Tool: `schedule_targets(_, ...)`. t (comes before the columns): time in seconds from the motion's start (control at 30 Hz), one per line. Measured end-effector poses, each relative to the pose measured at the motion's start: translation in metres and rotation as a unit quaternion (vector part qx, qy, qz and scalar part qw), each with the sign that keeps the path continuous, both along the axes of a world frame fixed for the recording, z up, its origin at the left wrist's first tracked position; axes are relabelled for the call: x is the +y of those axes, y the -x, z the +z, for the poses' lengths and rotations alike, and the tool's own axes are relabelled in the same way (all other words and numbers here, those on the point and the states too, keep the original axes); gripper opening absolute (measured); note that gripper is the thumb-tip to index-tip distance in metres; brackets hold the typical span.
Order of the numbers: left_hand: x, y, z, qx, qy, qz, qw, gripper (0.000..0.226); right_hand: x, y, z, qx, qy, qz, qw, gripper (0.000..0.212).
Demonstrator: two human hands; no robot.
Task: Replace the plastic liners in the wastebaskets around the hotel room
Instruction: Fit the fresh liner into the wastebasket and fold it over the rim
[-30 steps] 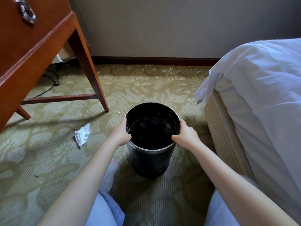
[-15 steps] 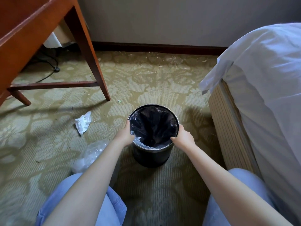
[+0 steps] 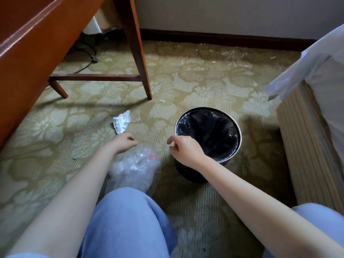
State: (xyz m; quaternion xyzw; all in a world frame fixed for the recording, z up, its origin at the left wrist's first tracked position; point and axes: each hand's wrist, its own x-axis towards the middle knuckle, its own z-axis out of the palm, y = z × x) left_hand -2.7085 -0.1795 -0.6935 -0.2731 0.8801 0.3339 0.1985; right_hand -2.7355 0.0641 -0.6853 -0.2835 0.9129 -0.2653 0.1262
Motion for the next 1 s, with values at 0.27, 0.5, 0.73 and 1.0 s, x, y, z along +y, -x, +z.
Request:
schedule_targets(0.27, -0.045, -0.074, -0.054, -0.030, -0.024, 0.099, 0.994, 0.010, -0.093, -0.011, -0.074, -0.085, -0.165, 0.151, 0.971, 0.057)
schedule_targets(0.5, -0.042, -0.088, -0.080, -0.068, -0.016, 0.086, 0.994, 0.016, -0.111, -0.019, -0.105, -0.051, -0.209, 0.178, 0.960, 0.038)
schedule_targets(0.73, -0.028, -0.082, -0.082, -0.088, 0.008, 0.008, 0.996, 0.059, -0.115, -0.010, -0.087, -0.049, -0.077, 0.102, 0.991, 0.022)
schedule_targets(1.0, -0.011, -0.050, -0.030, 0.077, 0.075, 0.044, 0.993, 0.017, -0.101, 0.023, -0.018, -0.054, 0.056, 0.050, 0.996, 0.020)
